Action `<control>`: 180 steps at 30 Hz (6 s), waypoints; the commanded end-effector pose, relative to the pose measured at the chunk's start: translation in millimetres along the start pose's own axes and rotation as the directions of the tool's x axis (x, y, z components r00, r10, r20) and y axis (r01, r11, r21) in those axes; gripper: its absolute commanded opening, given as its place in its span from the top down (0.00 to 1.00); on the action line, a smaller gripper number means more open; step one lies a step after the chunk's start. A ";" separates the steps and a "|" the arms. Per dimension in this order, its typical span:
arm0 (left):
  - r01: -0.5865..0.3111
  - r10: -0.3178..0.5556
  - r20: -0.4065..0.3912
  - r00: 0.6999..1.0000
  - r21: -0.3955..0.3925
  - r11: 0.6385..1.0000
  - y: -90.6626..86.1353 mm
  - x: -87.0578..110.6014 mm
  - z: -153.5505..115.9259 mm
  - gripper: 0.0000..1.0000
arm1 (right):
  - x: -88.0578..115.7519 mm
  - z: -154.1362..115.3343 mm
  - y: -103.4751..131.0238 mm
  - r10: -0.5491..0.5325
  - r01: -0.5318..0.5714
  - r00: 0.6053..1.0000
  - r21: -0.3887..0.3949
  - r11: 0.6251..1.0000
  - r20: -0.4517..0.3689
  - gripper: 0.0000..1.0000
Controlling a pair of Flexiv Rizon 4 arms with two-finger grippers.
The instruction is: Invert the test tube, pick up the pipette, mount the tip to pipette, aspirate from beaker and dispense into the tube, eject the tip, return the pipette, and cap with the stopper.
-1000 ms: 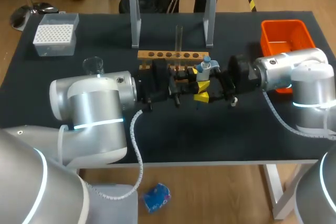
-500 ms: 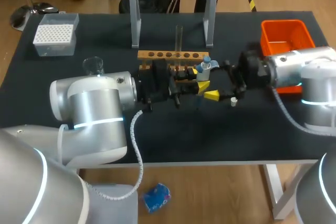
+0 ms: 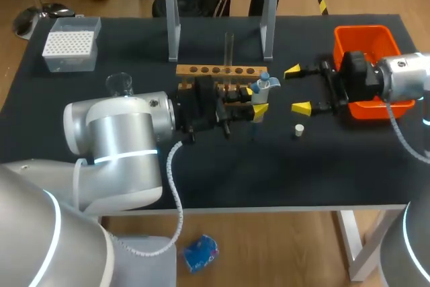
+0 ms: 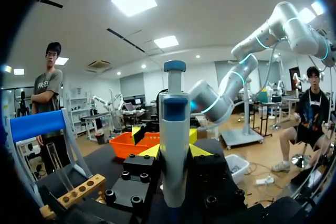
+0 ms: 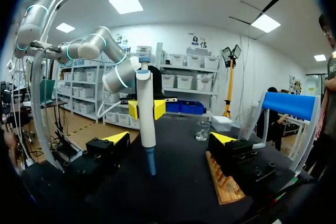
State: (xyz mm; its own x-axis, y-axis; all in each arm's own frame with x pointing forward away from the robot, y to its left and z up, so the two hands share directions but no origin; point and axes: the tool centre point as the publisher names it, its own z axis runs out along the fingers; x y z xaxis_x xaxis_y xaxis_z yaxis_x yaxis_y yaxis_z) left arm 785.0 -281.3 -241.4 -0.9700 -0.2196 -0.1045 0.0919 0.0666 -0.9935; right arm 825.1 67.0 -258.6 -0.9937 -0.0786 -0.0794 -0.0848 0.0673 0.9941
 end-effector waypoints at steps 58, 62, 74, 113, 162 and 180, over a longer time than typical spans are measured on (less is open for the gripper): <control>0.019 0.053 0.339 0.939 -0.204 0.979 -23.3 -175.3 -156.3 1.00 | -32.7 -14.1 10.3 0.037 -0.046 0.983 0.041 0.998 0.182 0.00; 0.028 0.061 0.361 0.930 -0.237 0.971 -28.2 -202.9 -162.8 1.00 | -48.1 -15.1 15.4 0.035 -0.047 0.974 0.049 0.998 0.222 0.00; 0.040 0.071 0.430 0.900 -0.244 0.969 -34.7 -264.4 -165.9 1.00 | -121.3 -8.7 28.5 -0.008 -0.021 0.942 0.082 0.996 0.336 0.00; 0.042 0.071 0.438 0.896 -0.242 0.969 -35.2 -271.0 -165.1 1.00 | -241.7 35.5 37.7 -0.024 -0.044 0.913 0.157 0.987 0.406 0.00; 0.233 -0.025 0.602 0.798 -0.269 0.935 -28.4 -388.3 -108.4 1.00 | -242.7 35.9 37.1 -0.023 -0.040 0.920 0.153 0.987 0.392 0.00; 0.233 -0.025 0.602 0.798 -0.269 0.935 -28.4 -388.3 -108.4 1.00 | -265.9 54.0 47.2 -0.054 -0.027 0.924 0.206 0.978 0.379 0.00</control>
State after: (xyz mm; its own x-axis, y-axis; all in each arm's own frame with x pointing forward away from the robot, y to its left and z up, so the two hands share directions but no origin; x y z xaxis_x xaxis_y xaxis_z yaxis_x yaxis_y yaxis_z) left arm 1133.4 -92.4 -169.2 -0.6379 -0.7652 -0.0869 -0.1963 0.2706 -0.9425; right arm 1071.0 138.1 -194.1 -0.9384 0.3073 -0.1582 -0.0745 0.2670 0.9608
